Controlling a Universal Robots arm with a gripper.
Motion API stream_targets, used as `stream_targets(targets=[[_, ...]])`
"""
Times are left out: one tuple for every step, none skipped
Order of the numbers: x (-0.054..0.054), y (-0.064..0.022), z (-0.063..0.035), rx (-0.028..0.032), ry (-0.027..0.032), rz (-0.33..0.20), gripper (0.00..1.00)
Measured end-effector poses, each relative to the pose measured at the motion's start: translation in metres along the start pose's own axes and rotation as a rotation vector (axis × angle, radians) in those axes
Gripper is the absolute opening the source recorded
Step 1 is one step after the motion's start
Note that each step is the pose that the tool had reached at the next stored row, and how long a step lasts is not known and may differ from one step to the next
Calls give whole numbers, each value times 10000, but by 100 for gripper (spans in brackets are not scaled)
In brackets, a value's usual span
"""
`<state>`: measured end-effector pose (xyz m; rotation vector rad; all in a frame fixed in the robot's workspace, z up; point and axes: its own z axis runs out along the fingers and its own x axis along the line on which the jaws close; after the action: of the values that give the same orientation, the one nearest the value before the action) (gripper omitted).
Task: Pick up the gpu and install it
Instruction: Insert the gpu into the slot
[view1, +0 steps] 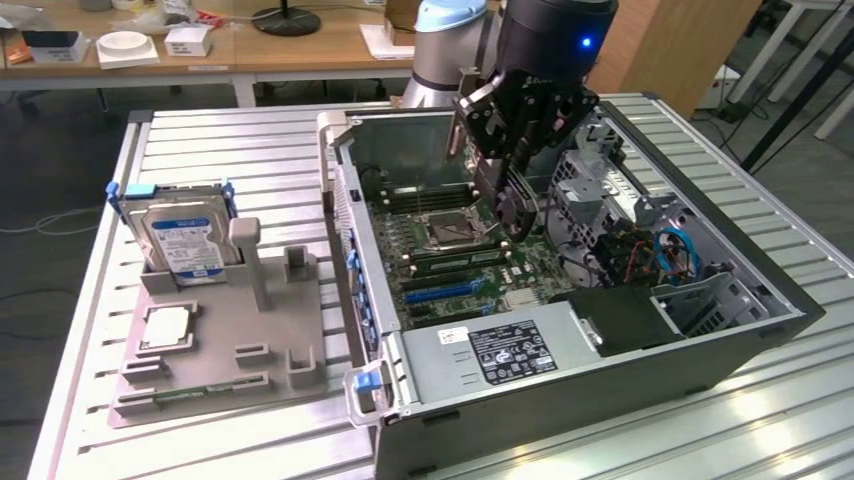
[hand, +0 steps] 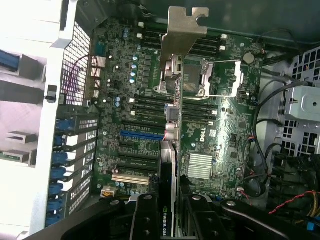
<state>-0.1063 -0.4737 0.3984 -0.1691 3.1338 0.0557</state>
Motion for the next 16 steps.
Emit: stream_targets(targets=[[0,0,0,0,0,0,26],[0,0,0,0,0,0,26],[0,0,0,-1,0,0,26],[0,0,0,0,-3,0,26],[0,0,0,1,-9,0,26],[0,0,0,1,-15,0,26],[0,0,0,2,-22,0,26],[0,0,0,3,-28,0,26],[0,0,-1,4,-30,0,26],[0,0,0,3,-31,-4,26],[-1,0,-1,4,-30,-24,26],[-1,0,-1,3,-28,-74,26],[-1,0,-1,4,-25,-148,26],[-2,0,-1,2,-22,-250,26],[-3,0,-1,1,-17,-366,26],[-5,0,0,1,-13,-490,26]])
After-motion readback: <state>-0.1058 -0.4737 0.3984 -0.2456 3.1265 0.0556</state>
